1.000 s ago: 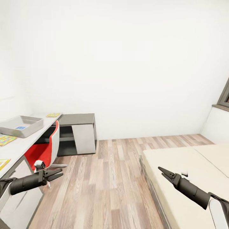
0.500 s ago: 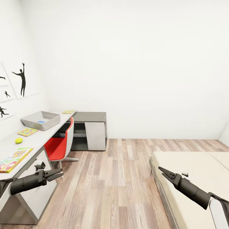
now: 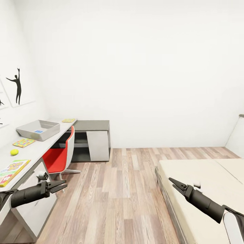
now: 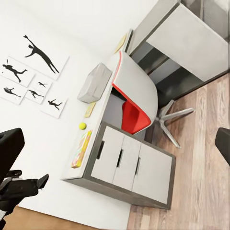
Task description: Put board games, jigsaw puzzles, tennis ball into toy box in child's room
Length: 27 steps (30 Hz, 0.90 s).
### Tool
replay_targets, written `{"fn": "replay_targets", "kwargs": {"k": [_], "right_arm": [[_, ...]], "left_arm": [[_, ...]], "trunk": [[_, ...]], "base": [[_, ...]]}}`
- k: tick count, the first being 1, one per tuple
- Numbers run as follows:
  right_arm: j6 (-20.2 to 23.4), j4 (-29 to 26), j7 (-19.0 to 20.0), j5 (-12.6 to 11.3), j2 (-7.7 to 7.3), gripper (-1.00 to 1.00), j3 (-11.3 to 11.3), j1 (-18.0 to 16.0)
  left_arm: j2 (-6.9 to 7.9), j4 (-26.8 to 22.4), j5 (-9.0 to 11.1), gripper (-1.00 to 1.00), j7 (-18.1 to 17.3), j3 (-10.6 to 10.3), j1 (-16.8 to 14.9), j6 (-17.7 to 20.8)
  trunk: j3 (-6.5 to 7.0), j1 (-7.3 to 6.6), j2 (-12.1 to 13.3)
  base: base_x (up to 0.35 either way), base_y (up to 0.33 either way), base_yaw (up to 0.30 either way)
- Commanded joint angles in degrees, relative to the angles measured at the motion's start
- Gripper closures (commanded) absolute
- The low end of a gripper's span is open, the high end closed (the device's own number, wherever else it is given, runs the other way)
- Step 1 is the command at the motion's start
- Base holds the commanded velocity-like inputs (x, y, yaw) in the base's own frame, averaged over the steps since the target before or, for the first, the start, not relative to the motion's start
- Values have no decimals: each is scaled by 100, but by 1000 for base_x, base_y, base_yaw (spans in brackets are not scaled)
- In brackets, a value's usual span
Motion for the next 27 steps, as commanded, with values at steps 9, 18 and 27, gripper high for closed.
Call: {"fn": "replay_targets", "kwargs": {"k": [9, 18, 27], "right_arm": [[20, -7, 26, 11, 4, -100, -7, -7], [18, -36, 38, 5, 9, -100, -14, -7], [25, -24, 29, 8, 19, -100, -8, -7]], "left_arm": [[9, -2, 10, -100, -12, 0, -2, 60], [13, -2, 10, -100, -12, 0, -2, 61], [12, -9, 10, -100, -15, 0, -2, 59]], "trunk": [[18, 4, -11], [21, 4, -11], [-24, 4, -11]], "base": [[-26, 0, -127], [-48, -28, -19], [-5, -8, -37]]}}
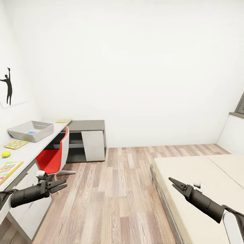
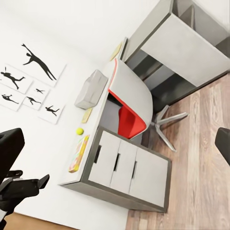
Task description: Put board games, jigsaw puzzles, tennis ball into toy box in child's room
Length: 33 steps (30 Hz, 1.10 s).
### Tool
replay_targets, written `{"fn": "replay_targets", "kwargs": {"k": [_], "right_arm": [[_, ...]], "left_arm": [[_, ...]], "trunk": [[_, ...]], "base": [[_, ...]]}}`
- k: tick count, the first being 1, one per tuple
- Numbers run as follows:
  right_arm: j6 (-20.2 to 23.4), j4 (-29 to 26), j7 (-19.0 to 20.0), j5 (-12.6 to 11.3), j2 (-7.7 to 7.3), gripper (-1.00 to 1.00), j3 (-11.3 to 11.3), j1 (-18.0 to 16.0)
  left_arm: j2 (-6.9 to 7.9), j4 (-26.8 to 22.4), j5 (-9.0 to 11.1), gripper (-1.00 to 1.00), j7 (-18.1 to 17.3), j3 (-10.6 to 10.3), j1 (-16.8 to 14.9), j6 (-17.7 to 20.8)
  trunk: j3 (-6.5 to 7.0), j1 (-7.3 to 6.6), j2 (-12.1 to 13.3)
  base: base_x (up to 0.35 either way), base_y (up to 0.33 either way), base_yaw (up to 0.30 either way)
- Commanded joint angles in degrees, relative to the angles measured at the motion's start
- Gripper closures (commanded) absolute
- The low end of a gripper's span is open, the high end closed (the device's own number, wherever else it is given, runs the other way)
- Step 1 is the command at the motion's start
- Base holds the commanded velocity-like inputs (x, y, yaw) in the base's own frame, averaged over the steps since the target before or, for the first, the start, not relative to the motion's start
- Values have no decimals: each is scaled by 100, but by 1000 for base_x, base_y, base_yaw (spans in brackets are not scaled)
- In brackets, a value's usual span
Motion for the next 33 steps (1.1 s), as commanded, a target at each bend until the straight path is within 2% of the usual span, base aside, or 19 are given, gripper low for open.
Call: {"fn": "replay_targets", "kwargs": {"k": [1, 20, 33], "right_arm": [[24, 0, 25, 12, 0, -100, -7, -6], [17, -33, 26, 11, 11, -100, -10, -6], [17, -28, 23, 8, 14, -100, -10, -6]], "left_arm": [[2, -1, 10, -100, -12, -1, -4, 61], [-5, -2, 10, -100, -10, -1, 3, 59], [-6, -2, 10, -100, -10, -1, 4, 60]], "trunk": [[-21, 3, -13], [-60, 3, -13], [-60, 3, -13]], "base": [[-9, -49, -46], [-23, -64, -9], [-35, -141, 5]]}}
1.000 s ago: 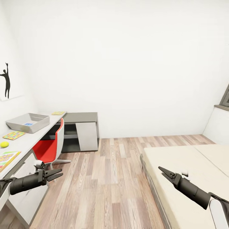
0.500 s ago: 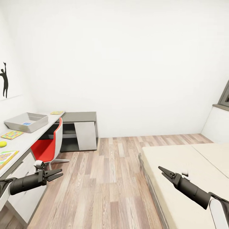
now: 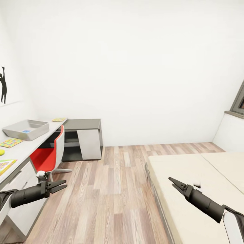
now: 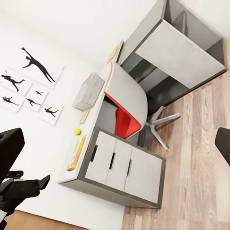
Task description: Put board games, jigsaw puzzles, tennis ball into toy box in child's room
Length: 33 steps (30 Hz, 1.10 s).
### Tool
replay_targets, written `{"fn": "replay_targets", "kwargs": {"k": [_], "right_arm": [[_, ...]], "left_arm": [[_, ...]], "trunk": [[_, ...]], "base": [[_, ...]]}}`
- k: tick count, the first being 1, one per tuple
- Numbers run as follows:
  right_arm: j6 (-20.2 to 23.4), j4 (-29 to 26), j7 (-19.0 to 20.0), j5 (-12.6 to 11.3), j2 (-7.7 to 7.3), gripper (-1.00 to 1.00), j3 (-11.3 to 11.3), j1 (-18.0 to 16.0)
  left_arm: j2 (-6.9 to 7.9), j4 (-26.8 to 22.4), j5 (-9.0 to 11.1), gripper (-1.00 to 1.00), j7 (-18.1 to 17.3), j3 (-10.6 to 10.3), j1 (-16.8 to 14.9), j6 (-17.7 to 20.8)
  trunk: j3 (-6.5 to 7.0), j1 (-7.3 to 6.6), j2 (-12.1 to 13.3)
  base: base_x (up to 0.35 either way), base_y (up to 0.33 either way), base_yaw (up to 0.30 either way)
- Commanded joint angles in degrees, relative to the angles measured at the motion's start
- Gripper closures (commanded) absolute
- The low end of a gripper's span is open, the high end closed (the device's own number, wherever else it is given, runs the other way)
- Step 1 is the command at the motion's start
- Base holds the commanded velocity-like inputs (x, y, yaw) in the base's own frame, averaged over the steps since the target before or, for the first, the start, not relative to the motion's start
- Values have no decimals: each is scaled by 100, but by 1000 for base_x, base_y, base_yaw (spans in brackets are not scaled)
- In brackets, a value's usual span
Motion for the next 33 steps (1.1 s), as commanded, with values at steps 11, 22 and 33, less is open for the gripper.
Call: {"fn": "replay_targets", "kwargs": {"k": [11, 22, 33], "right_arm": [[18, -5, 24, 19, 9, -100, -2, -6], [15, 35, 17, 23, 1, -100, 3, -6], [15, 40, 16, 21, 16, -100, 7, -6]], "left_arm": [[1, -1, 8, -100, -13, -1, -5, 62], [-7, -1, 8, -100, -13, -1, -4, 58], [-6, -3, 8, -100, -13, -1, -5, 59]], "trunk": [[-14, 4, -13], [-14, 4, -13], [-14, 4, -13]], "base": [[-39, -99, 173], [-43, -99, 35], [-3, -5, 2]]}}
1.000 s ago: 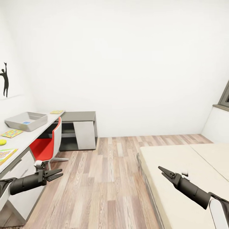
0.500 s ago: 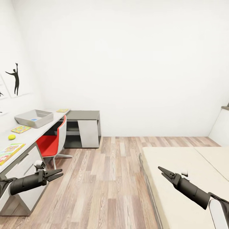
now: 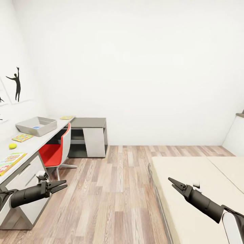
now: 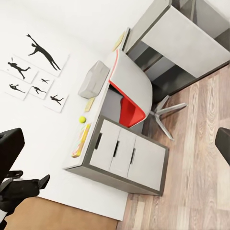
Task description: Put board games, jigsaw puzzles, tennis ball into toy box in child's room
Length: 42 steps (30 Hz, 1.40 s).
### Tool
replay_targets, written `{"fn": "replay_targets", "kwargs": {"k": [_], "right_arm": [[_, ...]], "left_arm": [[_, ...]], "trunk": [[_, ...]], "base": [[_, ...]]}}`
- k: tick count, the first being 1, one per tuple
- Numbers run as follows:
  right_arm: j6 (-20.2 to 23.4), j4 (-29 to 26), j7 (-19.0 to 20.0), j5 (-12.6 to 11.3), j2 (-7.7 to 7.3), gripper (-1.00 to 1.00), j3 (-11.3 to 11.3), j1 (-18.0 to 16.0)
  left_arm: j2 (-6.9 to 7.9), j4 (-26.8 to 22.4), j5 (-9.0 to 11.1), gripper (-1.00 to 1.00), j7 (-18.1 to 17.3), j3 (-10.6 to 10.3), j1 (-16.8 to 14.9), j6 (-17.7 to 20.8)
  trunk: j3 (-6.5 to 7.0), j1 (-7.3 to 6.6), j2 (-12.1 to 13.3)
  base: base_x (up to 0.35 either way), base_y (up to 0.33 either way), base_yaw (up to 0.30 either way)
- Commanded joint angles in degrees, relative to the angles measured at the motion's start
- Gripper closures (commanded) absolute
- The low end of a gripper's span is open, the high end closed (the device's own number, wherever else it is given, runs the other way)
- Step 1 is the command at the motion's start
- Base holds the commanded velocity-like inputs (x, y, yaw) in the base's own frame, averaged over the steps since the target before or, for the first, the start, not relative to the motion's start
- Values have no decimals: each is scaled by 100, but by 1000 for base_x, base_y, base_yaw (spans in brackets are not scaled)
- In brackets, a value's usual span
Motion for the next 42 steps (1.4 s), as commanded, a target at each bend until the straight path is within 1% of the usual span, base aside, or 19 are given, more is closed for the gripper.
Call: {"fn": "replay_targets", "kwargs": {"k": [1, 12, 28, 42], "right_arm": [[24, 1, 25, 11, 2, -100, -6, -6], [24, 4, 25, 11, -1, -100, -3, -6], [24, 4, 25, 11, -2, -100, -3, -6], [24, 5, 25, 11, -2, -100, 1, -6]], "left_arm": [[3, 0, 9, -100, -13, -1, -4, 59], [8, 1, 9, -100, -16, -1, -4, 62], [8, 0, 9, -100, -15, -1, -4, 61], [8, -1, 9, -100, -16, -1, -4, 63]], "trunk": [[-14, 4, -13], [-14, 4, -13], [-14, 4, -13], [-14, 4, -13]], "base": [[-20, -1, 0], [-80, 0, 0], [-14, 0, 0], [-62, 0, 0]]}}
